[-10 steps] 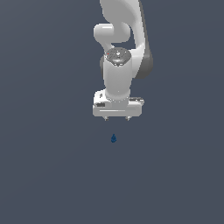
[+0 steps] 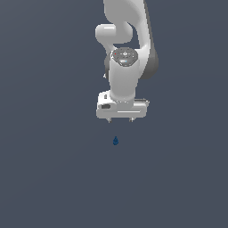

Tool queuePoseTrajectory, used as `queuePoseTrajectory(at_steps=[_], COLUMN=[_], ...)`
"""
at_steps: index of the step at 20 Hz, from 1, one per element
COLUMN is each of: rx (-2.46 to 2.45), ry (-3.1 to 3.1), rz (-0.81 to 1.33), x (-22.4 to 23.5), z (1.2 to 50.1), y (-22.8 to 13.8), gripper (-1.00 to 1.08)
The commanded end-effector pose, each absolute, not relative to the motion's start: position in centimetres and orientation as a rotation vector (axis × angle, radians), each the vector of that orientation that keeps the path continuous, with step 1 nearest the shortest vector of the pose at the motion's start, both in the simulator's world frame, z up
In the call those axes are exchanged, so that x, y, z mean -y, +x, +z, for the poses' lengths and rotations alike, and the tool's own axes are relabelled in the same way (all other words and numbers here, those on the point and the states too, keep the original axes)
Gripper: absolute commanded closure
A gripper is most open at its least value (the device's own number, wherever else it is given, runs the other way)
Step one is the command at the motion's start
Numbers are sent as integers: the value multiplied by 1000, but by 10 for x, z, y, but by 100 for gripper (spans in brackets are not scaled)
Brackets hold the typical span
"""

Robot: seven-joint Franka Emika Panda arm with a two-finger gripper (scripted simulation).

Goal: Pick up the object and move it to a goal position.

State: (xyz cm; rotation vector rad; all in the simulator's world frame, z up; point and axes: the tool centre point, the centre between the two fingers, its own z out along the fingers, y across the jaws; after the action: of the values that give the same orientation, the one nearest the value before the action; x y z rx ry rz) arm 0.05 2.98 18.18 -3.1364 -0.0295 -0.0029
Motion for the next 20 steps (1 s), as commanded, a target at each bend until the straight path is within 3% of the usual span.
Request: queuePoseTrajectory(at_steps=[1,20], rx=[47,-282], ry=[-3142,-3121], rz=[2,8], x=[-32,-30], z=[183,170], y=[0,4], gripper=[-92,-92])
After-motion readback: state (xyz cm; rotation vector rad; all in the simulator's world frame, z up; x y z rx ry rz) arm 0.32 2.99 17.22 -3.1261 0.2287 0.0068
